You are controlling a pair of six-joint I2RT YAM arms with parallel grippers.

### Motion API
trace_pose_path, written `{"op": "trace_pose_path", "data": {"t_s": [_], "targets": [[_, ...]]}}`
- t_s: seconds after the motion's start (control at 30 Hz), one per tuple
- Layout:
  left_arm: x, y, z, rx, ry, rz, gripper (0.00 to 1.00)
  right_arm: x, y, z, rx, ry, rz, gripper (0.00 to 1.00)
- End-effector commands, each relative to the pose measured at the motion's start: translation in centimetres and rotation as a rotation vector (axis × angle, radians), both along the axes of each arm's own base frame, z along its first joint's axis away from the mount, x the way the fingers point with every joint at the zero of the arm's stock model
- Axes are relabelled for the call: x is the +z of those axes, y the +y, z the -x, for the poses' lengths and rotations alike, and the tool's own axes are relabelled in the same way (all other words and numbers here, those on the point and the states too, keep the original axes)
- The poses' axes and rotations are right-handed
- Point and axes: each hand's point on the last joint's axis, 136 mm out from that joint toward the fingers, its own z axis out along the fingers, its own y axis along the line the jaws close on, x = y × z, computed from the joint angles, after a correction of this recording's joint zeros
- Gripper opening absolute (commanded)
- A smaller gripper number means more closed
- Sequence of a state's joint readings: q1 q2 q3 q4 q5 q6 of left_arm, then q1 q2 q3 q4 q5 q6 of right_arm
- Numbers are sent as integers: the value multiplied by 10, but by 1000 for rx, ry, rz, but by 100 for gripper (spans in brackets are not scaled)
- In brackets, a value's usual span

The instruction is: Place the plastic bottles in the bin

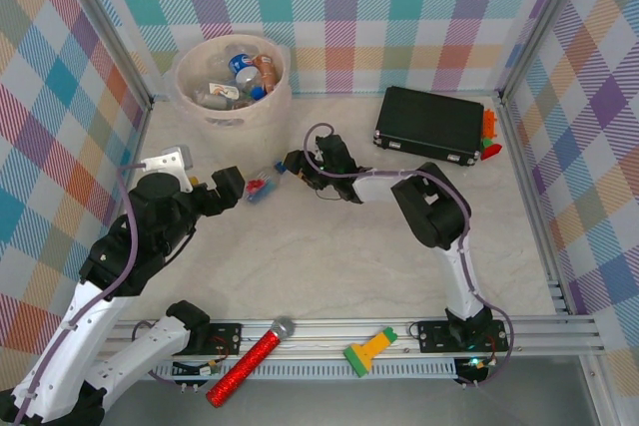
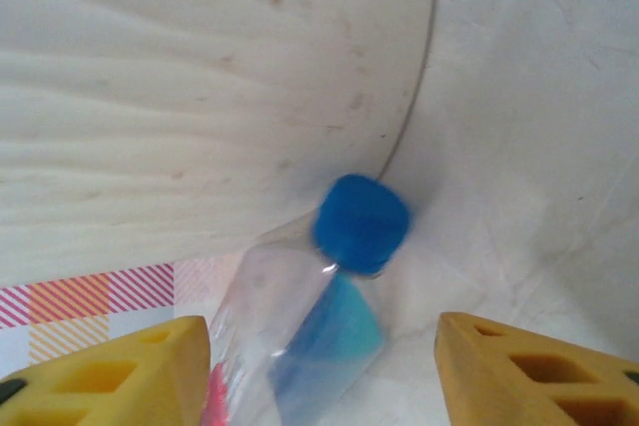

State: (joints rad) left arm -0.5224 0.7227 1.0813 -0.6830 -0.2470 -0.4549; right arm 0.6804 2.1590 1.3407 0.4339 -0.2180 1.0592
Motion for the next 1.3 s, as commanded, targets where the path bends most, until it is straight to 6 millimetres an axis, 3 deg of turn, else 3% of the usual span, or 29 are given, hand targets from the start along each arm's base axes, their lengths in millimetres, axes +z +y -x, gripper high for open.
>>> {"op": "trace_pose_path", "data": {"t_s": [0.0,0.17,0.33,0.4,0.7,0.93,1.13,1.27], "targets": [[-8,-2,2,-17,18,-19,100,21,3,19,38,-44,31,66],[-4,1,2,-3,3,-18,100,23,18,42,58,-29,35,70],[-4,3,5,-1,1,-18,99,3,37,53,25,41,107,73],[-3,5,8,1,-1,-18,100,-8,44,55,14,62,145,78],[-1,10,17,0,-13,-14,99,-38,64,52,8,104,228,77],[-4,12,20,-1,-12,-11,99,-61,48,50,-29,129,319,68],[-2,15,23,3,-12,-16,100,-67,13,52,-37,134,390,55],[-3,14,22,4,-14,-11,100,-63,-15,54,-40,103,446,52]]}}
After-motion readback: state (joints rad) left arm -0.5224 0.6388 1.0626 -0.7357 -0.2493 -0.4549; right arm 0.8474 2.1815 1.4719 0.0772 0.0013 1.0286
